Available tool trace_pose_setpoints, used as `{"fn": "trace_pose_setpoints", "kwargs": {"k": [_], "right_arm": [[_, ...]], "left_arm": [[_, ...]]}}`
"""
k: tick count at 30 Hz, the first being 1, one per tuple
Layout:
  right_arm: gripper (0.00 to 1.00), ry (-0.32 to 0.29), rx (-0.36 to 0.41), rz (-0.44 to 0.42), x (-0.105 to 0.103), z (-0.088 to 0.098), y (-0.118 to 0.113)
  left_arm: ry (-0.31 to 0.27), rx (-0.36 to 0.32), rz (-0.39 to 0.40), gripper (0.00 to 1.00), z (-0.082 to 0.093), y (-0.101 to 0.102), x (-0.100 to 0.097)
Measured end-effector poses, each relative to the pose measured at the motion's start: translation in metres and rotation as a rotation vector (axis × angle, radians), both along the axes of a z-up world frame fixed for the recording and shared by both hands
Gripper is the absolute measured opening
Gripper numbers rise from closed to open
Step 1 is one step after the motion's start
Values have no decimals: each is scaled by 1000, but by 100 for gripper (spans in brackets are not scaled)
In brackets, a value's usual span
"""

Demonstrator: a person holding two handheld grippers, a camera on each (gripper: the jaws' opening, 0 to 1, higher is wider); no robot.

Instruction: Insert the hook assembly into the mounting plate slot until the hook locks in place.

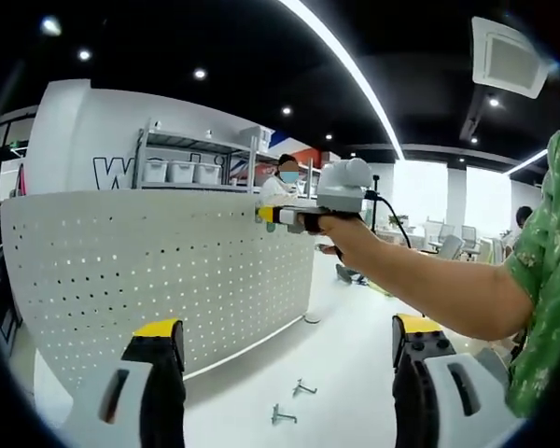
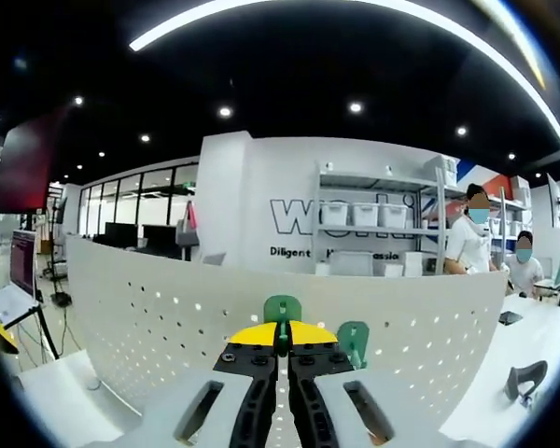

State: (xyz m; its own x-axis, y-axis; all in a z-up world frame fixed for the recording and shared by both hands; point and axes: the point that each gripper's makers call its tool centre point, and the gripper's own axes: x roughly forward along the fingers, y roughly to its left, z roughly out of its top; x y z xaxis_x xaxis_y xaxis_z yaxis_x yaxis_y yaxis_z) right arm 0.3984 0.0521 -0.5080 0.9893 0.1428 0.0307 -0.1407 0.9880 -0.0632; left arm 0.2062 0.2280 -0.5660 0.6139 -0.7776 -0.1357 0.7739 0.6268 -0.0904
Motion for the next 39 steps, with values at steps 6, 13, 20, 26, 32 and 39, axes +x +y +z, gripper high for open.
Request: {"fn": "trace_pose_setpoints", "kwargs": {"k": [6, 13, 20, 26, 32, 39], "right_arm": [[1, 3, 8, -8, 4, -3, 0], [1, -1, 5, -20, 6, -3, -2], [1, -5, 0, -24, 8, -2, -2], [1, -2, 2, -30, 10, -5, -4], [1, -4, 0, -35, 12, -5, -5], [1, -3, -11, -33, 11, -5, -4]], "left_arm": [[7, -3, 0, 94, -2, 0, 2], [12, -2, 2, 94, -5, 1, 3], [14, -5, 0, 93, -5, 2, 4], [19, -8, -1, 93, -6, 3, 5], [19, -7, -1, 92, -6, 3, 6], [20, -8, -1, 92, -6, 4, 6]]}}
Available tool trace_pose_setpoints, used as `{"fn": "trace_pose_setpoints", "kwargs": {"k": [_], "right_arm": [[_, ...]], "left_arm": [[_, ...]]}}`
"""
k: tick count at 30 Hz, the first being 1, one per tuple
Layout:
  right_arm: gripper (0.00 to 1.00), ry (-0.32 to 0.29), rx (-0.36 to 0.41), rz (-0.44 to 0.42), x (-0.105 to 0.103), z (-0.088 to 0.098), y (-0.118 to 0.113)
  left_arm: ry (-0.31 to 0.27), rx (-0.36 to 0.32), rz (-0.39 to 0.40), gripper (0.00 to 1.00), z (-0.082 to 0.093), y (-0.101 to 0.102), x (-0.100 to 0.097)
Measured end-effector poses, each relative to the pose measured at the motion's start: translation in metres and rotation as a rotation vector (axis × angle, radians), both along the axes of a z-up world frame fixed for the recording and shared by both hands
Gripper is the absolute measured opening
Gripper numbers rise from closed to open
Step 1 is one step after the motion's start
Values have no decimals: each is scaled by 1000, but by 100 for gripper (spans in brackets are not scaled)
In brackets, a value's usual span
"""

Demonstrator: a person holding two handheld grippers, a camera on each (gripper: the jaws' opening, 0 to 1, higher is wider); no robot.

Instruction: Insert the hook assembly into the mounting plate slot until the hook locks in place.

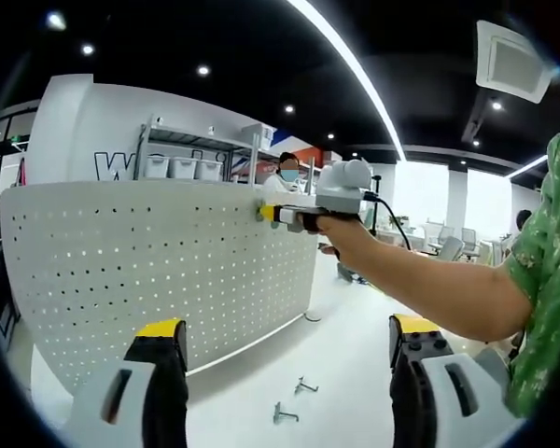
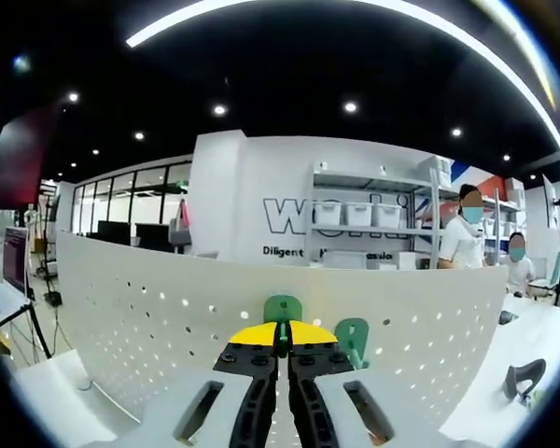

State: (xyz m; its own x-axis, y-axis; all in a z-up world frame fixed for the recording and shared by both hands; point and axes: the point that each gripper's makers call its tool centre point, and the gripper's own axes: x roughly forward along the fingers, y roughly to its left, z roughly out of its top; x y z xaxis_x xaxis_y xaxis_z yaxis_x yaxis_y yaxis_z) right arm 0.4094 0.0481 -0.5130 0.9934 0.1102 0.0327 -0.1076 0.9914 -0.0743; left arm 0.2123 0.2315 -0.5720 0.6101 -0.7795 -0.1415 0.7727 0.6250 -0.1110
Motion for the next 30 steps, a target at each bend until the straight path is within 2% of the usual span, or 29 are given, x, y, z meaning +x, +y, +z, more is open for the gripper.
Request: {"fn": "trace_pose_setpoints", "kwargs": {"k": [30], "right_arm": [[1, 13, -18, 1, 0, -6, 2]], "left_arm": [[1, 2, -1, 90, -1, 1, 0]]}}
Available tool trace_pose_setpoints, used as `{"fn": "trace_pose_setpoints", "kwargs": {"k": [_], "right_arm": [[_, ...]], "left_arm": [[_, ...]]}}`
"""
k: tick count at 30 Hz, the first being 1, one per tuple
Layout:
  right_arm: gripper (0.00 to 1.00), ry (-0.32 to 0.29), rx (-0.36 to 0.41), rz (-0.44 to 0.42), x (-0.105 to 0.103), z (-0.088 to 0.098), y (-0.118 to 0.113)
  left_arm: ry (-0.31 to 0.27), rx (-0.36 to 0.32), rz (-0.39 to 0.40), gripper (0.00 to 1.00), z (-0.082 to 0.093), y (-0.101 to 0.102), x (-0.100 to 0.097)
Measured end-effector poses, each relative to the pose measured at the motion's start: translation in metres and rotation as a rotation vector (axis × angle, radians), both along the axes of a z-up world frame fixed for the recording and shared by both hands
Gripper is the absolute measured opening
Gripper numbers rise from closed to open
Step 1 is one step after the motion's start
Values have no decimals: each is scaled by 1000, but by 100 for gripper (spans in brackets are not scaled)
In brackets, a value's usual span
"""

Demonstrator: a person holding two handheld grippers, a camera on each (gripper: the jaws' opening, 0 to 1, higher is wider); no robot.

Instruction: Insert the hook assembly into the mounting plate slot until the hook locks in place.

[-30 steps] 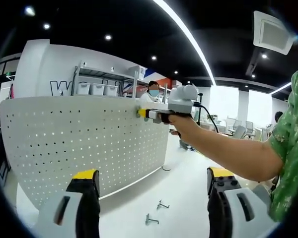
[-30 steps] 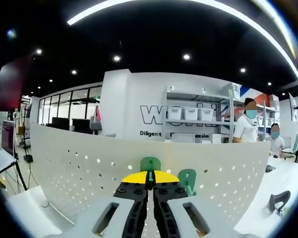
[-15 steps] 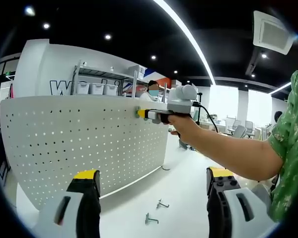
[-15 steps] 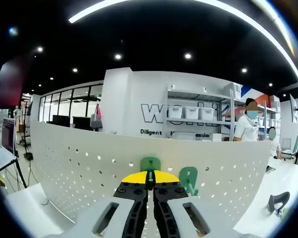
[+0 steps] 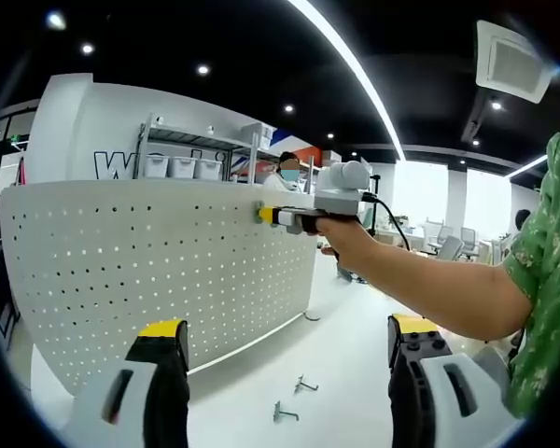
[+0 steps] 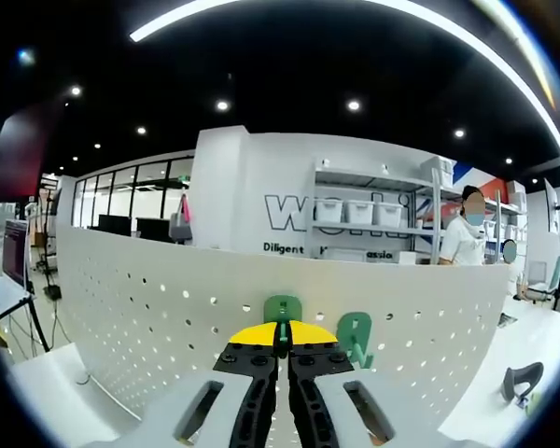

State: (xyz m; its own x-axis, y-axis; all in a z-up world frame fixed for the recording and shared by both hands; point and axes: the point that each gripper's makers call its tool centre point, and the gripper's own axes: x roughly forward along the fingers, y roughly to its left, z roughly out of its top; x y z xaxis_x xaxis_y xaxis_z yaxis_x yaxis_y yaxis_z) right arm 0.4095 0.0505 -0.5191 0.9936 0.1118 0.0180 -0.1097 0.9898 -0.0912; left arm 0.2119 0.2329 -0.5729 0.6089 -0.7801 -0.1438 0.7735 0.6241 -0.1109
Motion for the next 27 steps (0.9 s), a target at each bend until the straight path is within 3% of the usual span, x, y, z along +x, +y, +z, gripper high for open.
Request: {"fn": "trace_pose_setpoints", "kwargs": {"k": [27], "right_arm": [[1, 13, 8, 0, 6, -7, -1]], "left_arm": [[2, 1, 5, 90, -1, 2, 3]]}}
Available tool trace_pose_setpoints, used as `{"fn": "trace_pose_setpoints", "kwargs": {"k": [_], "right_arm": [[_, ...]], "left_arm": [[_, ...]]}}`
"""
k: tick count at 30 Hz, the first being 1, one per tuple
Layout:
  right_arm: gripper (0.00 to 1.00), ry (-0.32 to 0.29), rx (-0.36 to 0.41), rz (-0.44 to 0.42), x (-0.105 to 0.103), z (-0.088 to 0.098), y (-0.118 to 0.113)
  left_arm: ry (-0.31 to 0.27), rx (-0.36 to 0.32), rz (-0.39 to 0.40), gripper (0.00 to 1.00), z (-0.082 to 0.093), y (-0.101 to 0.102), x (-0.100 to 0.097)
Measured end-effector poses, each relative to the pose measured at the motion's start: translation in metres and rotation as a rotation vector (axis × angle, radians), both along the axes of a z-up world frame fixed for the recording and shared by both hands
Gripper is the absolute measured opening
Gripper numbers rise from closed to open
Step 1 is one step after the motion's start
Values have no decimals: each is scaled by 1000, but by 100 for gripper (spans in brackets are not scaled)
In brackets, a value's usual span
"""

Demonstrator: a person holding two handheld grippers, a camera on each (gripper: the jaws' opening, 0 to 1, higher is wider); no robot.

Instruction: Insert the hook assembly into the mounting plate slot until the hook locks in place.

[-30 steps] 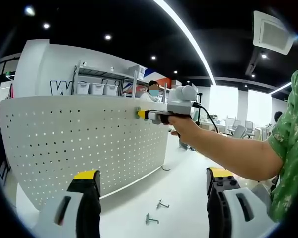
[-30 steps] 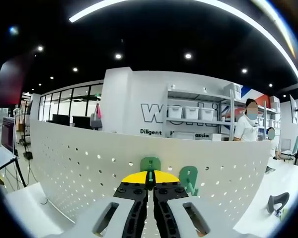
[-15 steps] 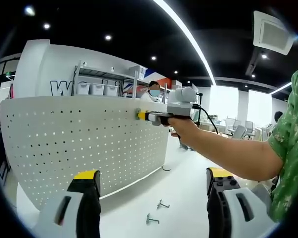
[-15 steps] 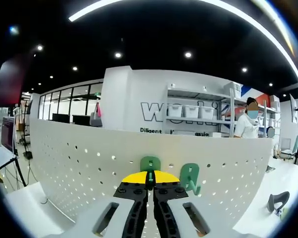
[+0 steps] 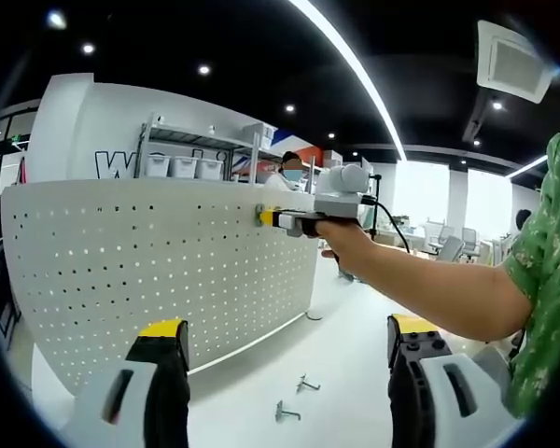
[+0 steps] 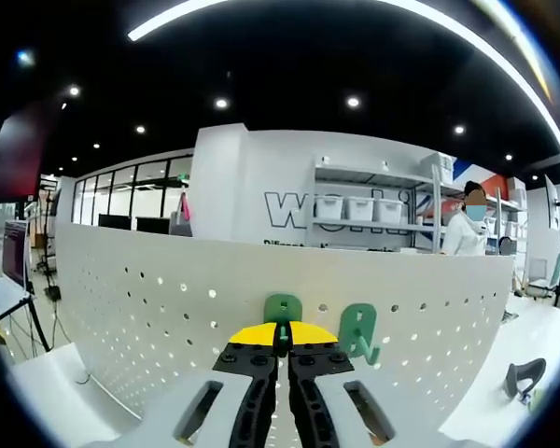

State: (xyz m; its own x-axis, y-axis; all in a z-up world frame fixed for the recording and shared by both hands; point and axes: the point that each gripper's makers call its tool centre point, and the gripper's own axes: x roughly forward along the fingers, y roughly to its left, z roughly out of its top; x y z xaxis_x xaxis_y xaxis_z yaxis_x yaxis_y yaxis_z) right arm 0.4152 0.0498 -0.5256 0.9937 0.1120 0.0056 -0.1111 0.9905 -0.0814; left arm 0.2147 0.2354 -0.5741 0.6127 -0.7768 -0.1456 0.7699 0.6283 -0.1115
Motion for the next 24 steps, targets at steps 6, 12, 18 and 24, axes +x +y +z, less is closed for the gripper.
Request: {"fn": "trace_pose_setpoints", "kwargs": {"k": [6, 12, 18, 24], "right_arm": [[1, -4, 9, -2, 1, 1, -1], [2, 6, 42, 6, 1, 1, -2], [3, 14, 67, 11, 0, 3, -2], [5, 2, 61, 10, -1, 7, -3]], "left_arm": [[-1, 0, 0, 90, 0, 1, 0], [1, 1, 0, 90, 0, 1, 1], [-1, 5, -4, 89, -1, 0, 0], [1, 8, -8, 89, -1, -2, 0]]}}
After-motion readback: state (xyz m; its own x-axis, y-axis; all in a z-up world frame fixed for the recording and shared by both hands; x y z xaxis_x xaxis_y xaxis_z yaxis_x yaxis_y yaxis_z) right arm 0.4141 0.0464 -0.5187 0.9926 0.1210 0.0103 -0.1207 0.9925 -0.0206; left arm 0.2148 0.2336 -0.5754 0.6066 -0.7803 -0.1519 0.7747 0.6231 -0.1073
